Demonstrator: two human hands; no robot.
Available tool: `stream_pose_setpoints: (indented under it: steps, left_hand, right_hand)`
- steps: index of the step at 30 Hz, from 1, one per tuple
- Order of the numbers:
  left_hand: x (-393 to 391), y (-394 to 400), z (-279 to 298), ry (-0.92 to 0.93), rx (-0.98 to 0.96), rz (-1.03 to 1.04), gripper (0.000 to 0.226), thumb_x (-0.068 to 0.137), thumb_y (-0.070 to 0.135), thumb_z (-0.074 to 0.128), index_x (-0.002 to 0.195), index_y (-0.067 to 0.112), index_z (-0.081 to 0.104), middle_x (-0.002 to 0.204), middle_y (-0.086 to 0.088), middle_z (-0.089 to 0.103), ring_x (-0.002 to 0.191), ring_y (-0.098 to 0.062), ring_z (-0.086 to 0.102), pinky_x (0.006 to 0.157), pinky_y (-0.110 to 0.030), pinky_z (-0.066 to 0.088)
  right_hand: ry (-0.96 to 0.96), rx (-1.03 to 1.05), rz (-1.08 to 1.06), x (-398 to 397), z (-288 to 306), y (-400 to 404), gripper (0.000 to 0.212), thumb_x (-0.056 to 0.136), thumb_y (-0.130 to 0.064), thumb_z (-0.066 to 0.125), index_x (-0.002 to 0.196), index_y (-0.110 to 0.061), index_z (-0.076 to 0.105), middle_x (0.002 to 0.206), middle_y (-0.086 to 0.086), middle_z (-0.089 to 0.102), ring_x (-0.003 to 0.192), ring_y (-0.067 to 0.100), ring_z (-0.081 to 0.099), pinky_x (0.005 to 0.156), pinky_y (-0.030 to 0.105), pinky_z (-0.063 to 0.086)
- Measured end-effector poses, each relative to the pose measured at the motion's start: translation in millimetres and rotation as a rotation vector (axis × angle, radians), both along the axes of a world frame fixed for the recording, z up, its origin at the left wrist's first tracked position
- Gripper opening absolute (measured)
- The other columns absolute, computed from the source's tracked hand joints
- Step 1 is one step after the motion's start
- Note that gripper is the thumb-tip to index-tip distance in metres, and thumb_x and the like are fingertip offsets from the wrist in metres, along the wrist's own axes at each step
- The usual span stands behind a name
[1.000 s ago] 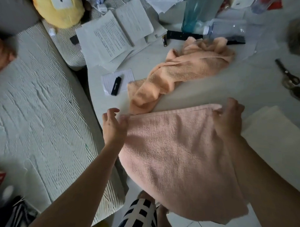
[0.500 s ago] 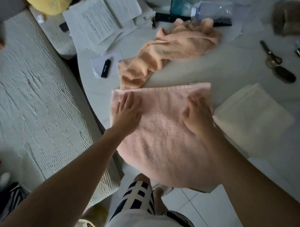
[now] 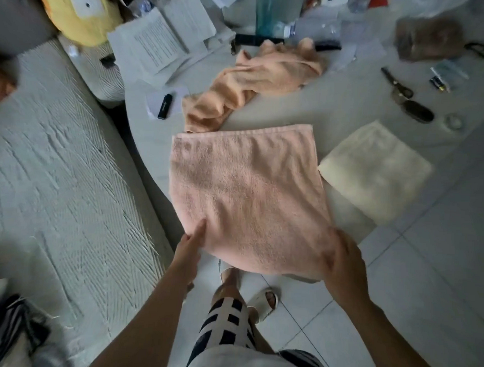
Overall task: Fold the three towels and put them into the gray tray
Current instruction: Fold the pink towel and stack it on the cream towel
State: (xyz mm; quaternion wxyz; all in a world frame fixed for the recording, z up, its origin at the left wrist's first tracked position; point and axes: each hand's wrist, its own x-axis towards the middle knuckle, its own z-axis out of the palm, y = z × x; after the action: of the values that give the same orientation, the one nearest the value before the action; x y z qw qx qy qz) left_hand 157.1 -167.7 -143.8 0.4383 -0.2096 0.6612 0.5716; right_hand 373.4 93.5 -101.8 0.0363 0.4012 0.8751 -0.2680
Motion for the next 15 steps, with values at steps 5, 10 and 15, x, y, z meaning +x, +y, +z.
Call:
stream_pose_setpoints:
  steps: [5,10,15]
  left_hand:
    - [8.4,-18.5,-16.0,-0.109,0.125,0.280,0.090,0.084,0.072,0.060,0.151,0.013,0.042,0.144,-0.009,0.054,0.135,-0.033,0.051,0.115,-0.053,0.038]
    - [26.0,-43.4,-12.6,-0.224,0.194,0.375,0.055,0.083,0.041,0.073,0.120,0.002,0.062,0.088,-0.012,0.071,0.078,-0.027,0.062,0.073,-0.038,0.052]
    - [40.9,-78.2,15.3,-0.013,0.067,0.363,0.023,0.090,0.021,0.071,0.095,0.000,0.061,0.079,-0.011,0.056,0.066,-0.020,0.054,0.058,-0.030,0.047]
  right_hand:
    - [0.081,-0.184,-0.344,12.2,2.2,-2.9,0.015,0.089,-0.020,0.059,0.103,-0.014,0.061,0.103,0.012,0.057,0.086,0.024,0.054,0.061,0.031,0.042]
    - [0.060,-0.353,-0.444,24.0,-0.4,-2.3,0.018,0.092,-0.030,0.056,0.094,-0.013,0.061,0.092,0.010,0.065,0.079,0.025,0.062,0.061,0.034,0.048]
    - [0.140,-0.606,-0.480,42.3,8.9,7.8,0.014,0.091,-0.024,0.062,0.091,-0.011,0.067,0.077,0.006,0.075,0.073,0.020,0.073,0.063,0.039,0.057]
